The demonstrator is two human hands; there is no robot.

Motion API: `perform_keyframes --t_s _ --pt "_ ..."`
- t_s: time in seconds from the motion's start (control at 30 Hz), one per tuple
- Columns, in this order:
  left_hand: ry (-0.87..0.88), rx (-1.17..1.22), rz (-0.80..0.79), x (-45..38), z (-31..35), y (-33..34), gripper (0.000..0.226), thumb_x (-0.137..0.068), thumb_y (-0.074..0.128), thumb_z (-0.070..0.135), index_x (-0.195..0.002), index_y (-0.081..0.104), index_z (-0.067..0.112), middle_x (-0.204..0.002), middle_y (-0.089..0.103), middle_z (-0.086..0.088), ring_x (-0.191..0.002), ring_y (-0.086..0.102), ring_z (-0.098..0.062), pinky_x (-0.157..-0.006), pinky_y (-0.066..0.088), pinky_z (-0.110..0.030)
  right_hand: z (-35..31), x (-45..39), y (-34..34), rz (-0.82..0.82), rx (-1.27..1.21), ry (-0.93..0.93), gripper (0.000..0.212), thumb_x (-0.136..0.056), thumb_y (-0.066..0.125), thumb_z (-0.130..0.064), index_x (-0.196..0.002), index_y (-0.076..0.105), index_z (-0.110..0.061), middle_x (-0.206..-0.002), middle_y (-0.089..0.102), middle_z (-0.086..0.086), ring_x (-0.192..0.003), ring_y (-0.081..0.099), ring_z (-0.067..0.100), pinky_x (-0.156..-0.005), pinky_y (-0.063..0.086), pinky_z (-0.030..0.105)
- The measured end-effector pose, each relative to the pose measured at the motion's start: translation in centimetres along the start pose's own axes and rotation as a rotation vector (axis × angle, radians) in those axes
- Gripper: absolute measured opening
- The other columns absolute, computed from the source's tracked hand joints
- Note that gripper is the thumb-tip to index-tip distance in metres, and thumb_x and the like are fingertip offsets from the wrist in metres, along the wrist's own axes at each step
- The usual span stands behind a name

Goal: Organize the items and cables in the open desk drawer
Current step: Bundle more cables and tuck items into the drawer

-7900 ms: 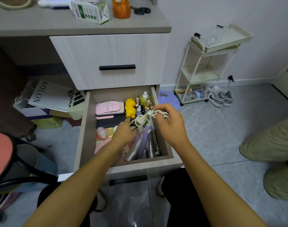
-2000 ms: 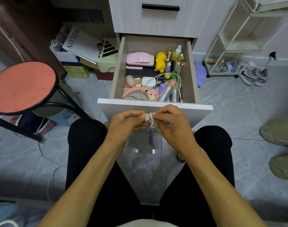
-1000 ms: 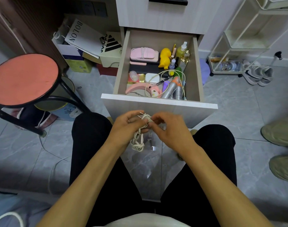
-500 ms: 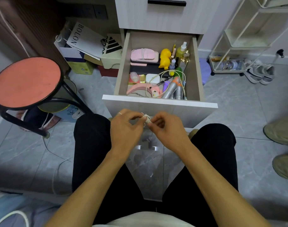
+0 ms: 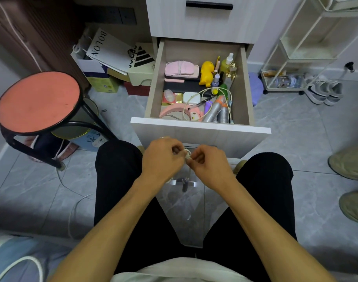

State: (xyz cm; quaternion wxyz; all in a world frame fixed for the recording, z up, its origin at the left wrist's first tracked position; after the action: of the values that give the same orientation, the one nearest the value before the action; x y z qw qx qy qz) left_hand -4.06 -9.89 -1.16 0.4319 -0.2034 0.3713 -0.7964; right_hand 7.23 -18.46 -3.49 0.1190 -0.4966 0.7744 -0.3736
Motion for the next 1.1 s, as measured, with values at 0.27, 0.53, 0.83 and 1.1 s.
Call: perform_keyframes --t_s 0.27,0.53,0.83,1.1 --pt "-0.585 0.738 -0.191 0.0 -4.9 2.9 0.006 -0.072 0.075 0.007 -0.067 0.077 0.009 -0.067 0.072 -0.007 -0.064 0.064 -0.017 -0.061 0.049 -0.026 -0.5 0.1 0.3 0.006 0.021 -0.067 0.010 -0.087 0.068 -0.022 -0.082 0.060 -0.019 -0.070 0.062 -0.010 -0.066 0.056 0.005 -0.062 0.048 0.023" --pt "-0.680 0.862 -0.193 0.9 -5.1 4.5 0.009 -0.086 0.070 0.007 -0.077 0.071 0.006 -0.074 0.073 -0.011 -0.065 0.069 -0.021 -0.057 0.055 -0.030 1.8 0.5 0.0 0.115 -0.288 0.020 0.011 -0.084 0.073 -0.018 -0.093 0.068 -0.022 -0.076 0.065 -0.010 -0.069 0.058 0.000 -0.062 0.044 0.009" --pt "-0.731 0.745 -0.148 0.5 -5.1 5.0 0.014 -0.083 0.067 0.009 -0.086 0.073 -0.004 -0.078 0.073 -0.018 -0.069 0.071 -0.028 -0.072 0.058 -0.036 0.5 1.1 -0.2 0.180 -0.038 -0.251 0.006 -0.089 0.067 -0.015 -0.095 0.066 -0.015 -0.087 0.059 -0.002 -0.078 0.051 0.010 -0.072 0.042 0.017" --pt "-0.244 0.462 -0.103 -1.0 -2.4 2.5 0.011 -0.086 0.069 0.014 -0.076 0.067 0.019 -0.077 0.070 -0.001 -0.073 0.067 -0.016 -0.063 0.057 -0.029 1.5 0.1 -0.1 0.054 -0.168 -0.040 0.011 -0.084 0.073 -0.028 -0.088 0.066 -0.021 -0.077 0.062 -0.013 -0.068 0.056 -0.002 -0.063 0.043 0.009"
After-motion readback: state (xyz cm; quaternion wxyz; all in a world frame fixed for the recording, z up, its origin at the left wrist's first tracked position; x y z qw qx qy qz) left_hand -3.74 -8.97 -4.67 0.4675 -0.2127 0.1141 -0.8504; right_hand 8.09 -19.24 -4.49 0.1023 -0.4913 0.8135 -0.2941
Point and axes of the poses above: each hand's wrist, its own x-axis away from the middle knuckle, its own y-axis out of the palm, z = x × y, the point moved 9 cm from there along -x, towards the middle knuckle
